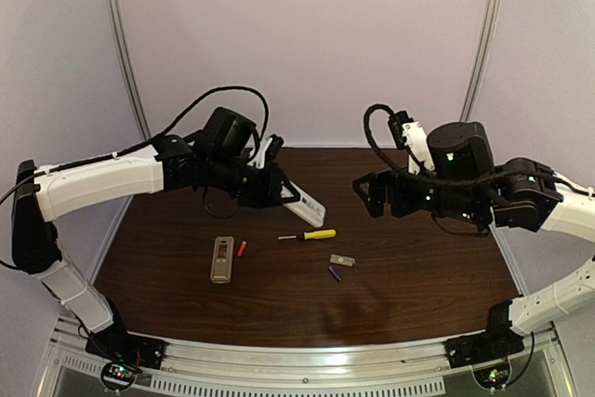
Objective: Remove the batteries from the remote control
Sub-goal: Pass from the right arm to the left, then remove the battery cover from the remote control.
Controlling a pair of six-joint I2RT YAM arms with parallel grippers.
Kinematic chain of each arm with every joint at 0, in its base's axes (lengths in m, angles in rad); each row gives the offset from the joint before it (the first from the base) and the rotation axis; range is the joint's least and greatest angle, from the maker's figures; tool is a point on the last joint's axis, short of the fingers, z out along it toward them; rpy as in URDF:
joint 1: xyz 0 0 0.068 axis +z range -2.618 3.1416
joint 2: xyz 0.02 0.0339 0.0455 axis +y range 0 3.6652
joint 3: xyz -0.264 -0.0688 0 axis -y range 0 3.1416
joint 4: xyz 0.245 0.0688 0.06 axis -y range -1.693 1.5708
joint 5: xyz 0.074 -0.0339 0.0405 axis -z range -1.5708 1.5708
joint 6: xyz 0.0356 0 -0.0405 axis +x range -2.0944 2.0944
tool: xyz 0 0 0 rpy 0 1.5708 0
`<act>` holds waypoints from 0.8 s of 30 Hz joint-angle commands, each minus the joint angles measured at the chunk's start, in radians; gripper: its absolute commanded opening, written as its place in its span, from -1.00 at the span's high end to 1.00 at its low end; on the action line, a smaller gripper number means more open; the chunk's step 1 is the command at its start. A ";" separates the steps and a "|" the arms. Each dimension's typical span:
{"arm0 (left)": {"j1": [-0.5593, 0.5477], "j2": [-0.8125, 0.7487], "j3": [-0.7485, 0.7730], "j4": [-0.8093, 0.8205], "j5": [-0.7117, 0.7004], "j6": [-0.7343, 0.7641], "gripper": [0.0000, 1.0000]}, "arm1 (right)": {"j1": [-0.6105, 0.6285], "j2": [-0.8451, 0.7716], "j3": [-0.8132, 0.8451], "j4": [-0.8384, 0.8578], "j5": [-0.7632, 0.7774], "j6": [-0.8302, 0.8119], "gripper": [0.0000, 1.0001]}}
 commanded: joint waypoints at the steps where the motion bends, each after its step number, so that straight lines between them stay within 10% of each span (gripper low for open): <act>1: -0.023 -0.002 0.002 -0.004 -0.082 -0.025 1.00 | 0.001 -0.019 -0.030 0.018 -0.071 0.220 -0.99; 24: -0.009 0.042 -0.018 0.270 0.118 0.029 1.00 | -0.045 -0.052 -0.177 0.188 -0.117 0.333 -0.99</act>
